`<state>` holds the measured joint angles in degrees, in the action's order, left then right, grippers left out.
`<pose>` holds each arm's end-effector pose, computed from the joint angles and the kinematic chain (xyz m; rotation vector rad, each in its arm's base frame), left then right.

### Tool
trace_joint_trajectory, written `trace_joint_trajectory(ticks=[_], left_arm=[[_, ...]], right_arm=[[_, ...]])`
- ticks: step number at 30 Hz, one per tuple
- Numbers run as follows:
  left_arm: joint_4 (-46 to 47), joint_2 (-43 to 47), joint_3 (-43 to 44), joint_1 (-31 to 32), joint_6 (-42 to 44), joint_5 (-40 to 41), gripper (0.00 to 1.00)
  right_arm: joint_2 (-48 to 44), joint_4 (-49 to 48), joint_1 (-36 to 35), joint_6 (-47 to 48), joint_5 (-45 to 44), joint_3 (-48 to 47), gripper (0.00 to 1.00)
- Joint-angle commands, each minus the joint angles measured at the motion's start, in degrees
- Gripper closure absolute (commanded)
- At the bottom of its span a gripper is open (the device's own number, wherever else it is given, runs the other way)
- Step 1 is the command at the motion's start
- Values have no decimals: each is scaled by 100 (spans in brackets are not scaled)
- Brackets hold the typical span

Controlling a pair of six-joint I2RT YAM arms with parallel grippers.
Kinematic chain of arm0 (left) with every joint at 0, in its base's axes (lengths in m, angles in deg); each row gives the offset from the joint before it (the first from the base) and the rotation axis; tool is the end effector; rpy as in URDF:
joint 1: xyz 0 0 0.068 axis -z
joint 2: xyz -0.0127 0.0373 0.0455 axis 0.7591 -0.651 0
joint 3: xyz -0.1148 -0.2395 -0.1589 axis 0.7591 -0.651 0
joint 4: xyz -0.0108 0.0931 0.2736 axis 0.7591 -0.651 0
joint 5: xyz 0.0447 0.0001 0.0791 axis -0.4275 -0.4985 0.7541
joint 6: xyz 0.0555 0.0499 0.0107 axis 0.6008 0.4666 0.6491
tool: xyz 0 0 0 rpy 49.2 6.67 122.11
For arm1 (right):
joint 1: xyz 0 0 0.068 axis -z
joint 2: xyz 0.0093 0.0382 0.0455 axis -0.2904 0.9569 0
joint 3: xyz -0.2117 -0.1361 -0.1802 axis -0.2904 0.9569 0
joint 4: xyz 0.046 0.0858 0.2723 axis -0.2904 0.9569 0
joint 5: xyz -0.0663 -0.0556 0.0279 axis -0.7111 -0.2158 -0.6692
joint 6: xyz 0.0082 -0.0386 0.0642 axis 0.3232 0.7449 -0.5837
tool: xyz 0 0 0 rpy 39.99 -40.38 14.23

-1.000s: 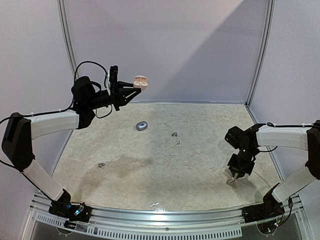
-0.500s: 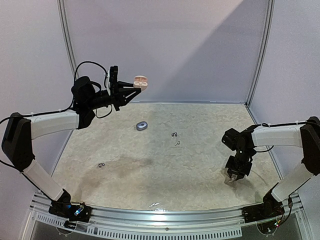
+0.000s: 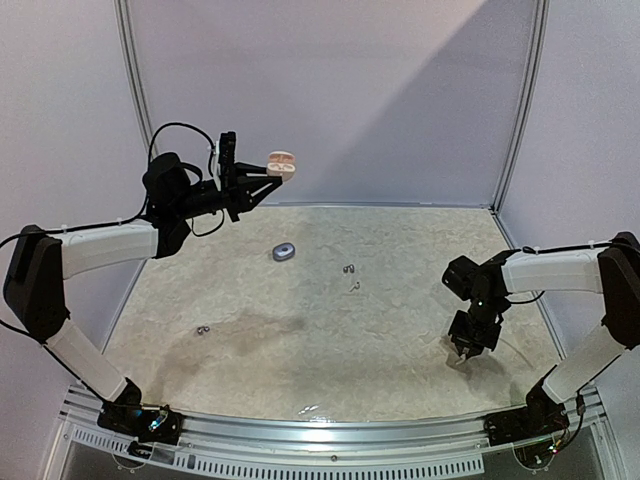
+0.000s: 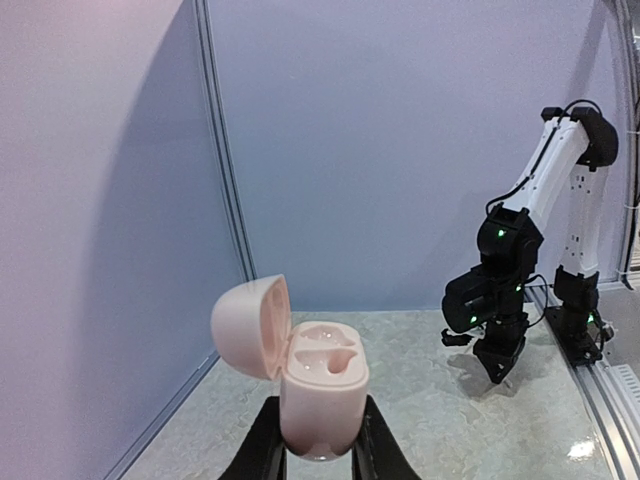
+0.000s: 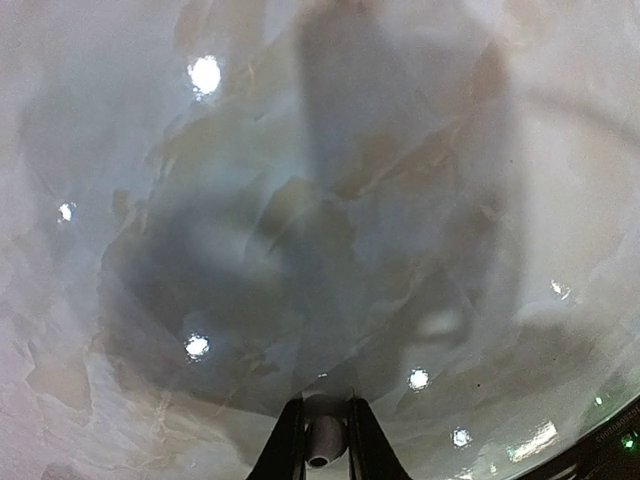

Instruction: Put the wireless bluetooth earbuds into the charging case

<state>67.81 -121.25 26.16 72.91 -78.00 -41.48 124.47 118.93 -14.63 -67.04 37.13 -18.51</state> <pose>0.3432 -0.2026 0.3548 0.9683 1.1352 -0.9759 0.2090 0.1266 0.1366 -0.8846 -2.9932 0.0788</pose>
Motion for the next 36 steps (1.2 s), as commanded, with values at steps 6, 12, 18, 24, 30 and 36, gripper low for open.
trace_joint_trajectory(ticks=[6, 12, 18, 24, 30, 36], left_arm=[[-26, 17, -40, -64, 107, 71, 100], [-75, 12, -66, -51, 190, 121, 100], [56, -63, -25, 121, 539, 555, 100], [1042, -220, -219, 517, 986, 1226, 100], [1384, -318, -269, 819, 1166, 1132, 100], [1630, -245, -344, 890, 1260, 219, 100]], right_arm=[[35, 200, -93, 404, -272, -437, 99], [-71, 414, -168, 884, -571, -1203, 100], [-249, 345, -747, 2134, -1666, -3536, 100], [-81, -1127, -1523, 4076, -1983, -5095, 100], [53, -3632, -2421, 6024, -2061, -5299, 100], [373, -4881, -2991, 7917, -1750, -5324, 100]])
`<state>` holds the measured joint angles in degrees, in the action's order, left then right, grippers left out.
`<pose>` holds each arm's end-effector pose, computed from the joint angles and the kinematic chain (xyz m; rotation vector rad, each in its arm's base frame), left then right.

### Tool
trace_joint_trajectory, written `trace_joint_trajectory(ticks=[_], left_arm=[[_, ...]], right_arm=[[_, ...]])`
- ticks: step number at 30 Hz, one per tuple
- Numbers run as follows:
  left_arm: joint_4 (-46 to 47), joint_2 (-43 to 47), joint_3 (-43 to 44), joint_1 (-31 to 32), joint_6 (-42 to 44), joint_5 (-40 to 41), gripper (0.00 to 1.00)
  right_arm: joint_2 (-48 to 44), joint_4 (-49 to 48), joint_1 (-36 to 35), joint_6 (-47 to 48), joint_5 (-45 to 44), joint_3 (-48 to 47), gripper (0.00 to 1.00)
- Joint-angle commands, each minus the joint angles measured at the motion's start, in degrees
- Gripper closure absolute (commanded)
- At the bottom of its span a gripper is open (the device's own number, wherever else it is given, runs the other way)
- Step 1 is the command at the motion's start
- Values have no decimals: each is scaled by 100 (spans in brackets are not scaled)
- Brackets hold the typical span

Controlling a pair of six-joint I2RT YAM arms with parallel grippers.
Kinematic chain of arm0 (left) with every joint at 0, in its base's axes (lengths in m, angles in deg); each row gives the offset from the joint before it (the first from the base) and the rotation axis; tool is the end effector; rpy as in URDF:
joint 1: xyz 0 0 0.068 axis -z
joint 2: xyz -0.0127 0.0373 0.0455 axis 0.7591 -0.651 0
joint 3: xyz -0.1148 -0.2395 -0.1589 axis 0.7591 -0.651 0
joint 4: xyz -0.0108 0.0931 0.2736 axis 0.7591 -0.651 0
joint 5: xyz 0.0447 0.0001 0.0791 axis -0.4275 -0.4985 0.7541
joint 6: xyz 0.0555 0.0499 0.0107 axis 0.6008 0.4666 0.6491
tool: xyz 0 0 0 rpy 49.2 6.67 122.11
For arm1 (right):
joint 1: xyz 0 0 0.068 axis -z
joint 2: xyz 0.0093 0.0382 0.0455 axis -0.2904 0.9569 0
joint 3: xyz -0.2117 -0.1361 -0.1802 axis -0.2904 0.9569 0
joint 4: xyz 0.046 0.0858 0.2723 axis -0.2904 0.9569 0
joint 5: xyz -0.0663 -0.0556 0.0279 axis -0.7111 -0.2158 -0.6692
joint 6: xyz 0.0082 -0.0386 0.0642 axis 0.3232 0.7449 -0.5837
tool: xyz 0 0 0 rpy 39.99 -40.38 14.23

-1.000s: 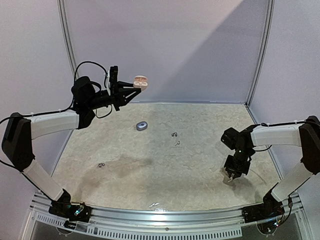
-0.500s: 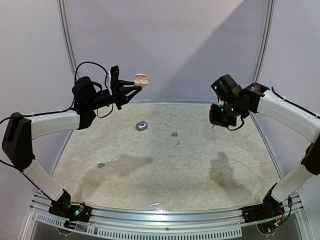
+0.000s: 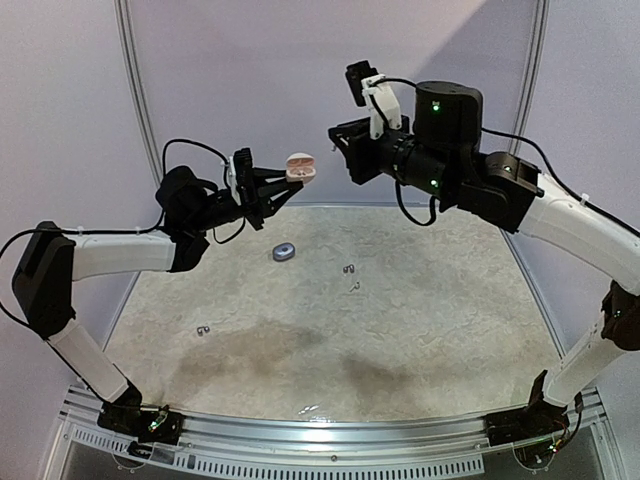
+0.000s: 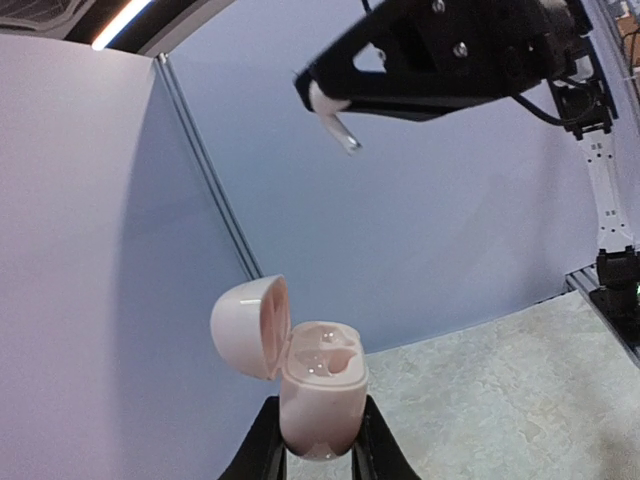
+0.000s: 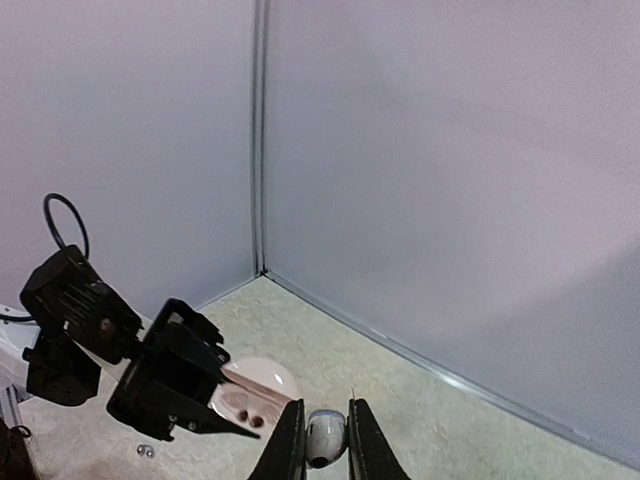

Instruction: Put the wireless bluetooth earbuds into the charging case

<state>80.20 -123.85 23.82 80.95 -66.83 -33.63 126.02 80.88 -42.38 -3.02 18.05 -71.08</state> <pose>0.3202 -0.2469 0.3485 1.0105 0.8865 -0.8090 0.2297 0.3433 0.5064 -0.5656 1.5583 0.5090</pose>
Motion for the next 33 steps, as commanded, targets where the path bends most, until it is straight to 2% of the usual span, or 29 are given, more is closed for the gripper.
trace_joint_trajectory(ticks=[1, 4, 13, 17, 21, 25, 30, 33], left_arm=[[428, 28, -128, 86, 132, -592, 100], [519, 53, -132, 86, 26, -683, 100], [721, 93, -91, 35, -1032, -1188, 100], [677, 77, -53, 25, -1120, -1177, 100], [498, 107, -122, 33, -642, -178, 100], [661, 68, -185, 97, 584, 978, 100], [1045, -20, -219, 182, 1732, 1692, 100], [1123, -17, -235, 200, 2101, 1763, 100]], right_arm=[[236, -1115, -257, 1613, 212, -64, 100], [257, -1258, -334, 1807, 354, 50, 100], [-206, -2770, -421, 2398, 963, 1249, 100], [-305, -2358, -424, 2357, 1043, 1111, 100], [-235, -2147, -428, 1778, 313, 838, 100], [114, -1486, -420, 1030, -815, 214, 100], [651, -679, -421, -12, -1683, -531, 100], [755, -588, -425, -501, -1687, -579, 100]])
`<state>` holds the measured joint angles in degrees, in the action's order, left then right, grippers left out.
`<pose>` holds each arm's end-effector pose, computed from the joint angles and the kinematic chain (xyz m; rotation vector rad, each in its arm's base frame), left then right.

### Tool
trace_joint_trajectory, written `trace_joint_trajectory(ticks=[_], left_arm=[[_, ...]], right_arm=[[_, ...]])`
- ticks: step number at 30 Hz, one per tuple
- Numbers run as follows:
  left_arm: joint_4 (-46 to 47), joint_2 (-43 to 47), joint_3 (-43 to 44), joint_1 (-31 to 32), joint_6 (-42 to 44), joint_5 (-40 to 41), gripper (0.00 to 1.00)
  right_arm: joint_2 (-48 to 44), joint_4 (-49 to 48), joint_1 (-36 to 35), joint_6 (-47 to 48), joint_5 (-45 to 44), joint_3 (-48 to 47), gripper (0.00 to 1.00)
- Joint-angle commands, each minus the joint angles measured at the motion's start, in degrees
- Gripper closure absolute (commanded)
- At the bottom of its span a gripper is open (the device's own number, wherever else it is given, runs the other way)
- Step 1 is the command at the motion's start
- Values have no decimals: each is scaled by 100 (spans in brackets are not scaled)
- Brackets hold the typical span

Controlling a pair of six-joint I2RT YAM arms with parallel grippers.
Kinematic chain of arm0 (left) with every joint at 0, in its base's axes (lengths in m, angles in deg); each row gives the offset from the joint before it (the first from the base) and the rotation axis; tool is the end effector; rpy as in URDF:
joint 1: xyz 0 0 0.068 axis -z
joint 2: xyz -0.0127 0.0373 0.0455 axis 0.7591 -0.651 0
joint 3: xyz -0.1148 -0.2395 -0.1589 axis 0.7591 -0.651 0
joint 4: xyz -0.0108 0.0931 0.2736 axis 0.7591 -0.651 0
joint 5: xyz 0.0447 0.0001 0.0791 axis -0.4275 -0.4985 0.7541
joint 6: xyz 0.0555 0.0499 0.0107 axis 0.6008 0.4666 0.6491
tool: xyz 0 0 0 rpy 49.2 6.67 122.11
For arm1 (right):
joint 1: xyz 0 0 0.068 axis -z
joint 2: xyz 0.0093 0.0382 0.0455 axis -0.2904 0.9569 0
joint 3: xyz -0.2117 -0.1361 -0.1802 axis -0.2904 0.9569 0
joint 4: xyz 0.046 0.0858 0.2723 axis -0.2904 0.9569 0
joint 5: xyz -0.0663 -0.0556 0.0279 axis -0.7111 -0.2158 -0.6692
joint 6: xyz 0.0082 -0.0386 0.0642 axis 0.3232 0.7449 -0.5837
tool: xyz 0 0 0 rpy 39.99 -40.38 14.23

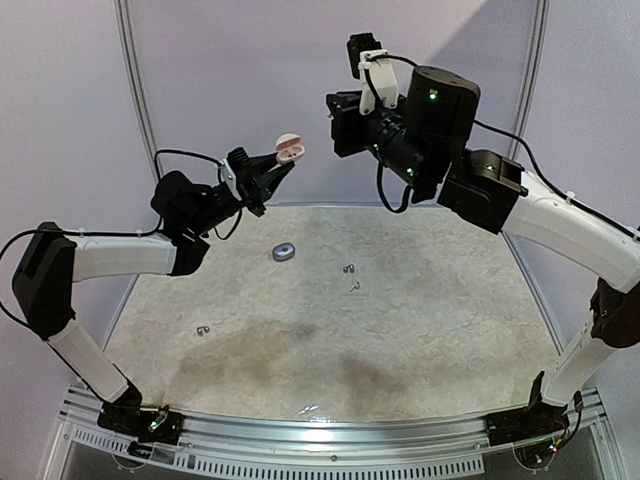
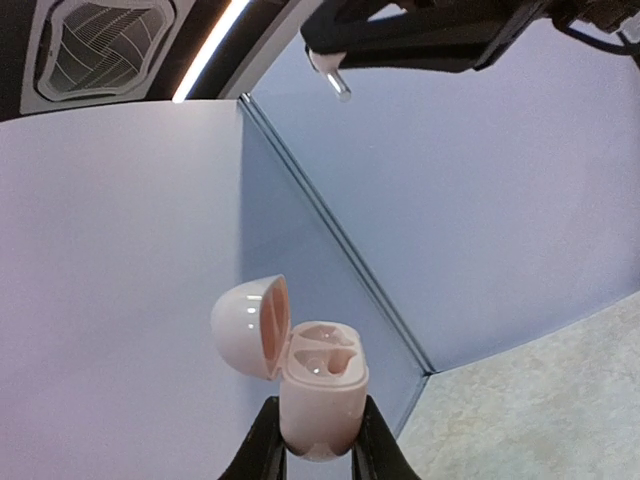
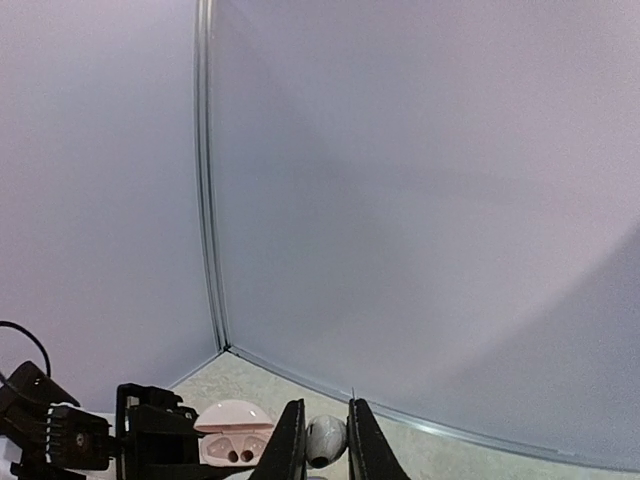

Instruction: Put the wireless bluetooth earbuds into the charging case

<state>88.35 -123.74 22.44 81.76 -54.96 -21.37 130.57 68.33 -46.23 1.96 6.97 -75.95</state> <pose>0.3208 -0.2410 0.3598 0.8887 0.7532 -0.4950 0.2236 0.3679 0.5363 -0.3919 1.3977 0.4541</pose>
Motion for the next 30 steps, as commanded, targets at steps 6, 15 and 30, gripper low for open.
trace_joint_trajectory(ticks=[6, 15, 30], left_arm=[[243, -6, -108, 181, 1014, 256, 100], [116, 12, -92, 194, 643, 70, 100], [41, 53, -91, 154, -112, -32, 100]], right_arm=[[547, 725, -35, -1160, 31, -357, 100], [585, 705, -35, -1212, 418, -302, 100], [725, 491, -35, -681, 392, -217, 100]])
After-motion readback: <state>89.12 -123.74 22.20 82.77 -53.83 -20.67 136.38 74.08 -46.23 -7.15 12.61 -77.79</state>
